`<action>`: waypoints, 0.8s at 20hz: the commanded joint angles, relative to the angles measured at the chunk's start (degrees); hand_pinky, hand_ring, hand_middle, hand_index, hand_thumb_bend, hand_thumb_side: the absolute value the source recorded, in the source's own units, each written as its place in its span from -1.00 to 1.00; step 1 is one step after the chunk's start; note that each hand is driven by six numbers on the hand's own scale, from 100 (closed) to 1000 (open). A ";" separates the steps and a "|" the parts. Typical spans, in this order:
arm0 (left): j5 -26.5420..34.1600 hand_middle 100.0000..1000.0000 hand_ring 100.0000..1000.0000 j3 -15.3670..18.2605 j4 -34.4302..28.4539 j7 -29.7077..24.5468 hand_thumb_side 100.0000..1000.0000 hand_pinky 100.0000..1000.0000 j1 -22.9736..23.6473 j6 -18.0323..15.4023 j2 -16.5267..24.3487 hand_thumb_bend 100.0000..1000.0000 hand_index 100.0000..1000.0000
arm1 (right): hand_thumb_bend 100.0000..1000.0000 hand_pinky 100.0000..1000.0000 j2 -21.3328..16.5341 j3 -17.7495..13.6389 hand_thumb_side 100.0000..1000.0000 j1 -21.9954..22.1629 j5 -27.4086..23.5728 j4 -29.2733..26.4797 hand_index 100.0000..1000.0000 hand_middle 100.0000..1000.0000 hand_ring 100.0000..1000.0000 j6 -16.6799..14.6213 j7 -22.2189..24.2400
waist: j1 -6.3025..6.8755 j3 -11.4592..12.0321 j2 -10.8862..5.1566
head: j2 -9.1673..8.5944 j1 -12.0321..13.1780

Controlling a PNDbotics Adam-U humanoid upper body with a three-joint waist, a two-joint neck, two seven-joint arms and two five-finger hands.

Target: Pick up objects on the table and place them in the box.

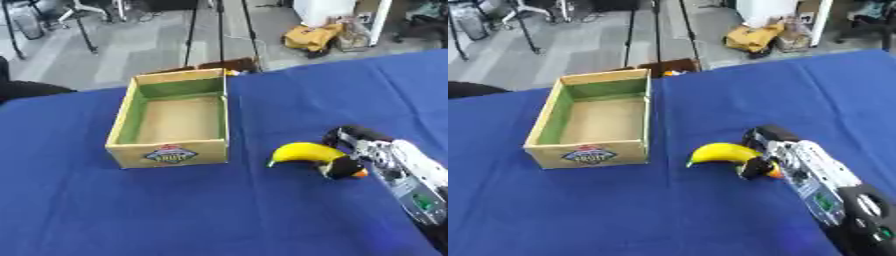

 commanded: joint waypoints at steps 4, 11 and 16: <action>0.22 0.68 0.70 -0.20 -1.15 -0.27 0.96 -0.28 -0.69 -0.02 0.66 -1.00 0.54 | -0.93 -0.08 -0.59 0.07 -0.70 -0.40 0.60 0.17 0.34 0.16 0.91 1.00 -1.85 | -0.11 0.03 -0.62 | -0.72 -0.19; 0.25 0.68 0.70 -0.15 -1.15 -0.24 0.95 -0.30 -0.70 0.02 0.63 -1.00 0.54 | -1.00 -0.17 -0.59 0.20 -0.65 -0.62 1.13 0.24 0.21 0.12 0.87 1.44 -4.10 | -0.15 -0.02 -0.62 | -0.76 -0.21; 0.25 0.68 0.70 -0.13 -1.15 -0.21 0.95 -0.30 -0.69 0.03 0.66 -1.00 0.54 | -1.00 -0.21 -0.48 0.30 -0.58 -1.10 2.18 -0.13 0.17 0.11 0.84 1.19 -5.86 | -0.18 -0.02 -0.67 | -0.77 -0.20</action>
